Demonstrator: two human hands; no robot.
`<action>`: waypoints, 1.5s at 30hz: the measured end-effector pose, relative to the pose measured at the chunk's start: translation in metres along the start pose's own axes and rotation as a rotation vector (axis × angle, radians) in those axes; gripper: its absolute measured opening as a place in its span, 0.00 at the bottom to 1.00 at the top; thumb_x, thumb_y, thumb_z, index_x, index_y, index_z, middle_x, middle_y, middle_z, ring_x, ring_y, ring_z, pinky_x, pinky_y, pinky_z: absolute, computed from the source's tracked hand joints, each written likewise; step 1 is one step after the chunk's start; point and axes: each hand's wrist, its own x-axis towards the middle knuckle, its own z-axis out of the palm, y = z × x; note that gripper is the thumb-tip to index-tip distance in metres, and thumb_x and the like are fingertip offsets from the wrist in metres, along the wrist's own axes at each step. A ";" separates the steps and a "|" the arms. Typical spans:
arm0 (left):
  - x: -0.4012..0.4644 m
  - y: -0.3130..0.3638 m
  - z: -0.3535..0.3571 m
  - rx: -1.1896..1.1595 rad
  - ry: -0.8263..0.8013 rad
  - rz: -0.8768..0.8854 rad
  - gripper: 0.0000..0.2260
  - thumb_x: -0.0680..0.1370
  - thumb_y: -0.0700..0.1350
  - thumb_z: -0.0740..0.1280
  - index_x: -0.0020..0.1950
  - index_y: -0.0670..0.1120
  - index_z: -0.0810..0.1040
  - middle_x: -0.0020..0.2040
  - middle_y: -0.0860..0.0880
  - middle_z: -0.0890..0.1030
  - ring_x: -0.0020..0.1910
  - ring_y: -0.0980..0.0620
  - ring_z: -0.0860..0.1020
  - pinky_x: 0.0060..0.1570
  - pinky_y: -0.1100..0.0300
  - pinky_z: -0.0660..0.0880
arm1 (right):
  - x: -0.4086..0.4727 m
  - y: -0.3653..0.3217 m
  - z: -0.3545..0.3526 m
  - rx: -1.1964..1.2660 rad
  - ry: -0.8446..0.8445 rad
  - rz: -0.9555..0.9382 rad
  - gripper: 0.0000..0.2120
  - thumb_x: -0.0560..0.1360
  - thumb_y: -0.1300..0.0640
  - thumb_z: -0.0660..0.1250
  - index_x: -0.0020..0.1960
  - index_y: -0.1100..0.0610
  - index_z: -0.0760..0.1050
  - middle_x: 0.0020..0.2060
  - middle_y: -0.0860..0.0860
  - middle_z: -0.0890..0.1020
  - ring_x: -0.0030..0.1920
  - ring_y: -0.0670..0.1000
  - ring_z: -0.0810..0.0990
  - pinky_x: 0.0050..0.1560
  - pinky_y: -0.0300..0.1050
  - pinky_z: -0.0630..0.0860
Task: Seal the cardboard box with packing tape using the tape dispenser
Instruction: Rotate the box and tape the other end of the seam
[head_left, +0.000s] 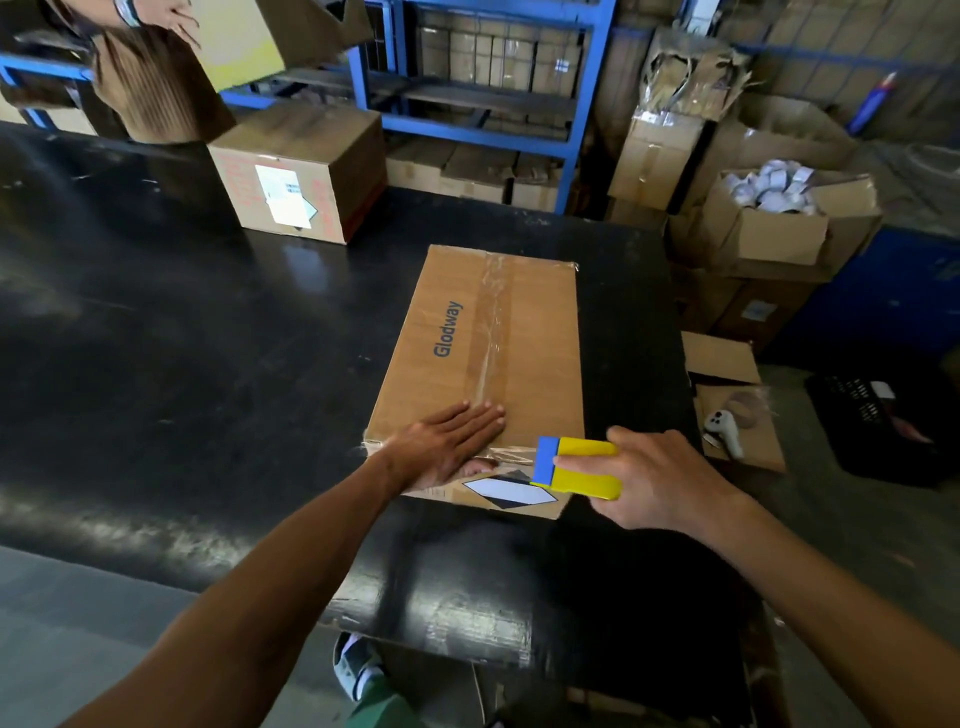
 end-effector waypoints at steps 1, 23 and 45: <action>-0.001 -0.001 0.000 -0.003 -0.012 -0.002 0.29 0.84 0.59 0.57 0.77 0.40 0.66 0.77 0.43 0.67 0.76 0.47 0.65 0.72 0.49 0.67 | -0.007 0.009 0.002 -0.033 0.022 -0.021 0.28 0.72 0.37 0.67 0.71 0.32 0.66 0.45 0.50 0.73 0.36 0.49 0.71 0.36 0.43 0.63; 0.059 0.047 0.011 -0.038 -0.156 0.042 0.28 0.85 0.57 0.50 0.79 0.40 0.61 0.79 0.43 0.62 0.78 0.44 0.60 0.73 0.45 0.64 | -0.024 0.025 0.034 0.030 0.128 -0.017 0.29 0.66 0.38 0.75 0.65 0.39 0.76 0.40 0.52 0.77 0.29 0.50 0.74 0.28 0.40 0.61; 0.058 0.049 0.009 -0.049 -0.145 0.026 0.28 0.85 0.58 0.52 0.79 0.41 0.61 0.79 0.43 0.62 0.79 0.45 0.60 0.74 0.47 0.63 | -0.027 0.048 0.075 -0.133 0.019 0.017 0.27 0.68 0.41 0.68 0.66 0.43 0.73 0.49 0.60 0.78 0.39 0.57 0.80 0.30 0.49 0.76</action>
